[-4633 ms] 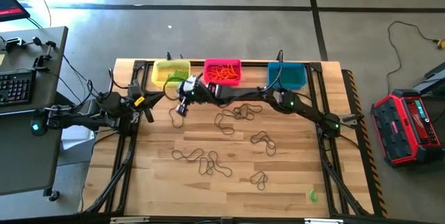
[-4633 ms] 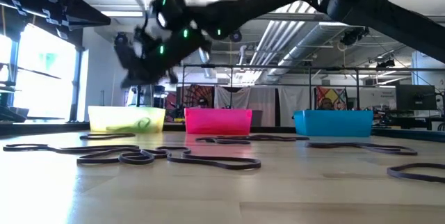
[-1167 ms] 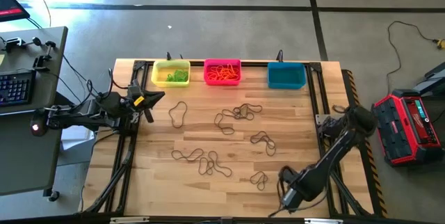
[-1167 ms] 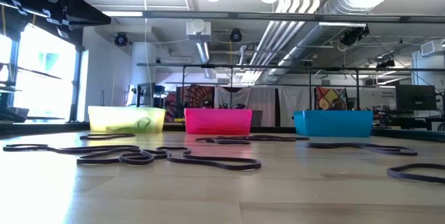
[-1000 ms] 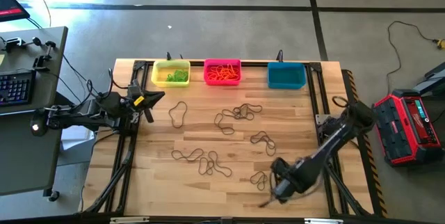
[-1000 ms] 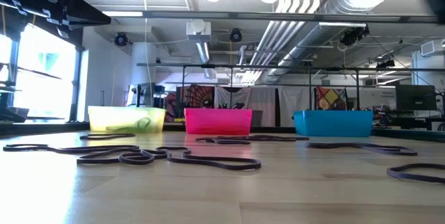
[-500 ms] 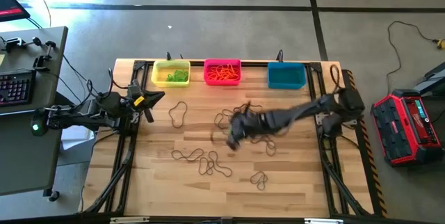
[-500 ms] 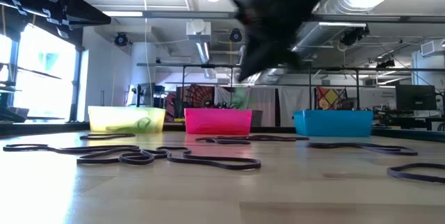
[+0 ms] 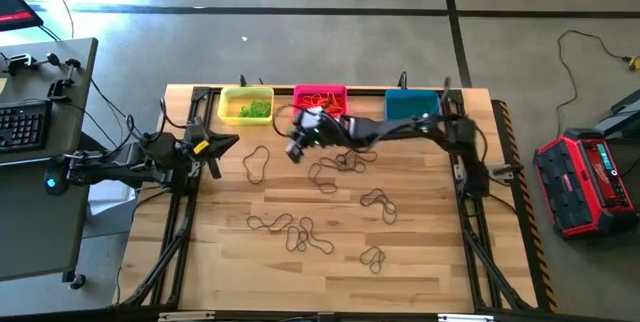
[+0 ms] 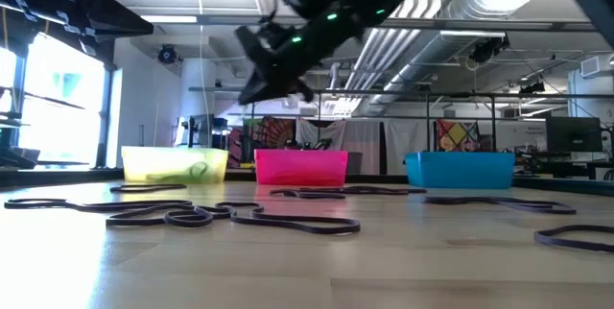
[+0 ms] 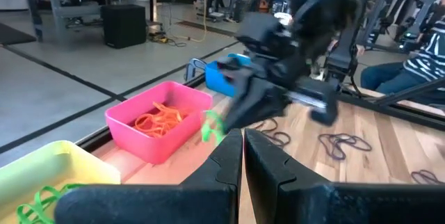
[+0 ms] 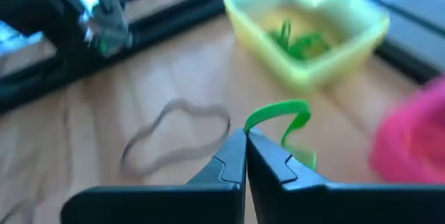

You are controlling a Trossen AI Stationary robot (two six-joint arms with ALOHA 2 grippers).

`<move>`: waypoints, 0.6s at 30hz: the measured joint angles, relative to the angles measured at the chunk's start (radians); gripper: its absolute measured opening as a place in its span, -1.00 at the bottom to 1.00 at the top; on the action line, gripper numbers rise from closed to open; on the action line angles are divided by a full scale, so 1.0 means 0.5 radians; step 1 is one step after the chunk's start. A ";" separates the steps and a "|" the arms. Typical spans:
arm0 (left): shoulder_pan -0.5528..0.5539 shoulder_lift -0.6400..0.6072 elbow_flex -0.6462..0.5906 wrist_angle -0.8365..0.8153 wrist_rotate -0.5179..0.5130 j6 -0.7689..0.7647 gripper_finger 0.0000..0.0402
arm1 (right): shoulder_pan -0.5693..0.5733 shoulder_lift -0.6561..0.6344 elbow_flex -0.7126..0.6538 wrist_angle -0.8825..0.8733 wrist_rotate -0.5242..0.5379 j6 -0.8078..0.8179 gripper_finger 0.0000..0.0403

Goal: Sort rubber bands into baskets
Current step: Put the green rubber band into the yellow bin

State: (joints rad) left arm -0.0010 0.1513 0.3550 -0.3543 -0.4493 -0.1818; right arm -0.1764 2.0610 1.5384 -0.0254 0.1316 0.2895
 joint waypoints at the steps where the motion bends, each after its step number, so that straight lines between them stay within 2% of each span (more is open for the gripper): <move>1: 0.000 0.000 0.000 -0.002 -0.007 0.000 -0.96 | -0.024 0.066 0.098 0.004 -0.010 -0.036 -1.00; 12: 0.002 -0.002 0.000 0.002 -0.017 -0.002 -0.96 | -0.224 0.850 1.228 -0.136 -0.157 -0.248 -1.00; 18: 0.002 -0.002 0.000 0.000 -0.017 -0.018 -0.96 | -0.261 1.115 1.602 -0.261 -0.173 -0.282 -1.00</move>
State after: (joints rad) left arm -0.0002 0.1505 0.3550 -0.3544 -0.4580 -0.1905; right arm -0.3066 2.6186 2.3394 -0.1559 0.0450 0.1483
